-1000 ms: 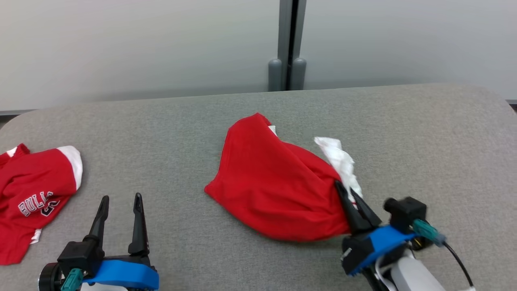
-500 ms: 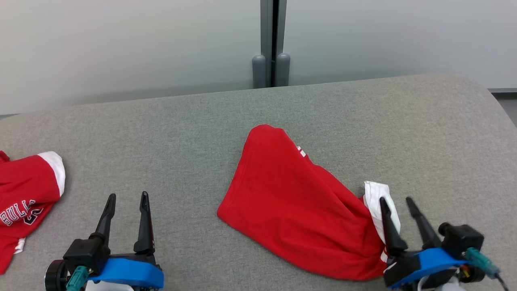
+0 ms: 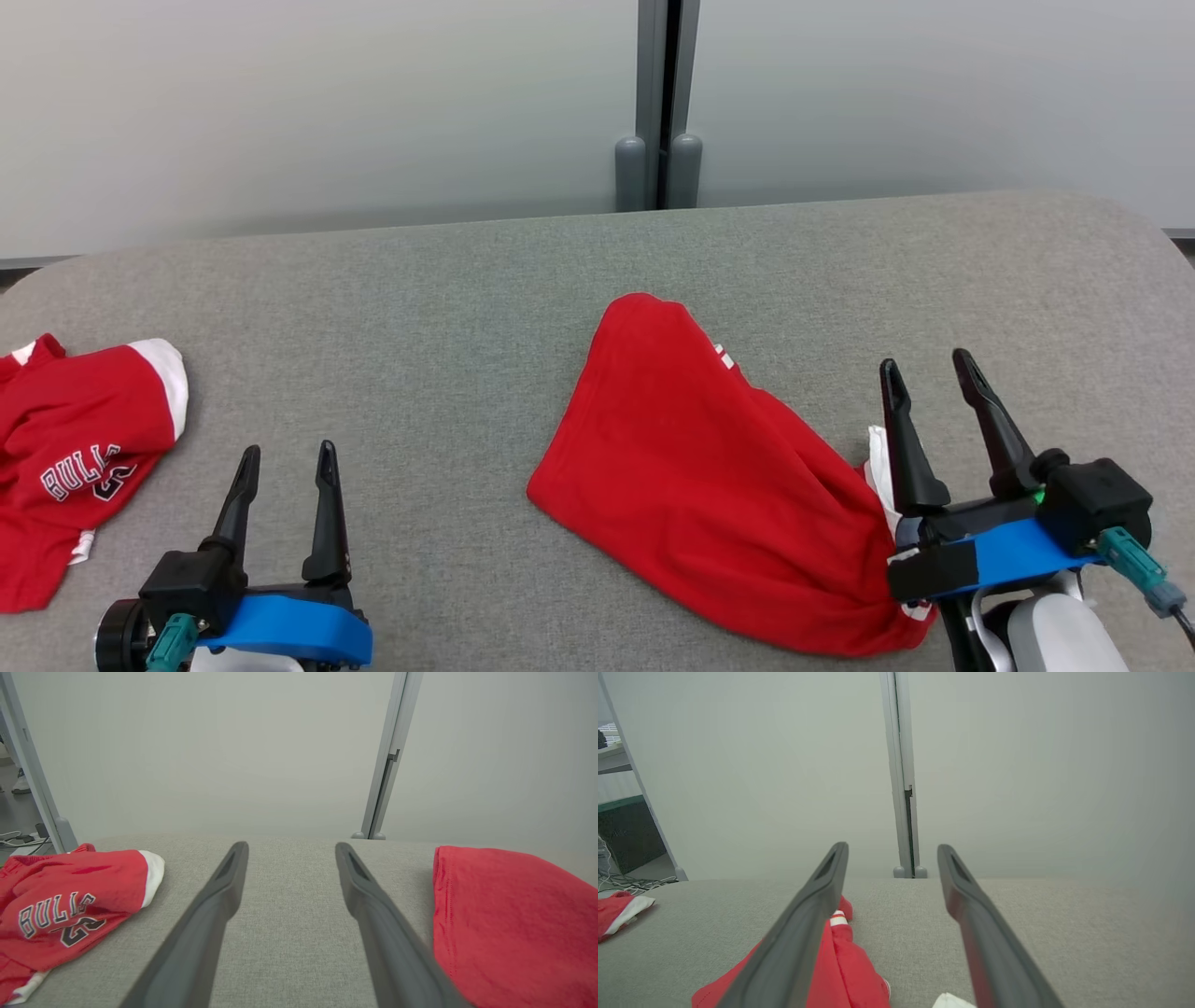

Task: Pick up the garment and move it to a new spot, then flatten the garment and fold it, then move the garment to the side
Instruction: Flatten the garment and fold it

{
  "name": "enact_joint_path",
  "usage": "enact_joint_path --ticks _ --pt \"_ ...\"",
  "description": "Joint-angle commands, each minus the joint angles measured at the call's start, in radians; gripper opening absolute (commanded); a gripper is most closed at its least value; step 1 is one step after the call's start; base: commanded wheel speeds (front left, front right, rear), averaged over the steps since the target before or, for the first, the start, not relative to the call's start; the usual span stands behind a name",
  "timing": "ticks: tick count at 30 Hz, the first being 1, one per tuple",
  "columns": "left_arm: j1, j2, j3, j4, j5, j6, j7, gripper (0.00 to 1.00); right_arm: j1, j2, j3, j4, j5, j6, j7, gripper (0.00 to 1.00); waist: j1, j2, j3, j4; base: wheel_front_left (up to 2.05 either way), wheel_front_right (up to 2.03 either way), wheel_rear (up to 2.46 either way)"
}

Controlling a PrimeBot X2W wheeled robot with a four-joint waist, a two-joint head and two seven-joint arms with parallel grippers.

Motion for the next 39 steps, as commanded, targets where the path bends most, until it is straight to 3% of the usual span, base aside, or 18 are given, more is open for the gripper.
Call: enact_joint_path --ticks 1,10,17,24,39 --pt "-0.003 0.006 0.007 -0.003 0.010 -0.002 -0.005 1.00 -0.006 -0.001 0.006 -0.006 -0.013 0.000 -0.003 1.00 0.0001 0.0000 0.000 0.004 0.00 0.00 0.00" --pt "-0.013 0.011 0.008 -0.003 0.012 -0.002 -0.005 1.00 -0.003 -0.001 0.008 0.052 -0.024 0.000 -0.003 1.00 0.0001 0.0000 0.006 0.017 0.00 0.00 0.00" --pt "-0.069 0.028 -0.074 0.001 0.029 -0.002 -0.005 1.00 -0.028 -0.001 0.002 0.081 -0.044 0.000 -0.003 1.00 0.0001 0.0000 0.019 0.005 0.00 0.00 0.00" --pt "-0.191 0.064 -0.238 0.053 0.004 -0.002 -0.005 1.00 -0.046 -0.001 0.005 0.114 -0.043 0.000 -0.003 1.00 0.0001 0.0000 0.047 -0.025 0.00 0.00 0.00" --pt "-0.380 0.161 -0.621 0.353 -0.179 -0.002 0.078 1.00 -0.076 -0.001 0.001 0.124 -0.042 0.000 -0.003 1.00 0.0001 0.0000 0.101 -0.103 0.00 0.00 0.00"
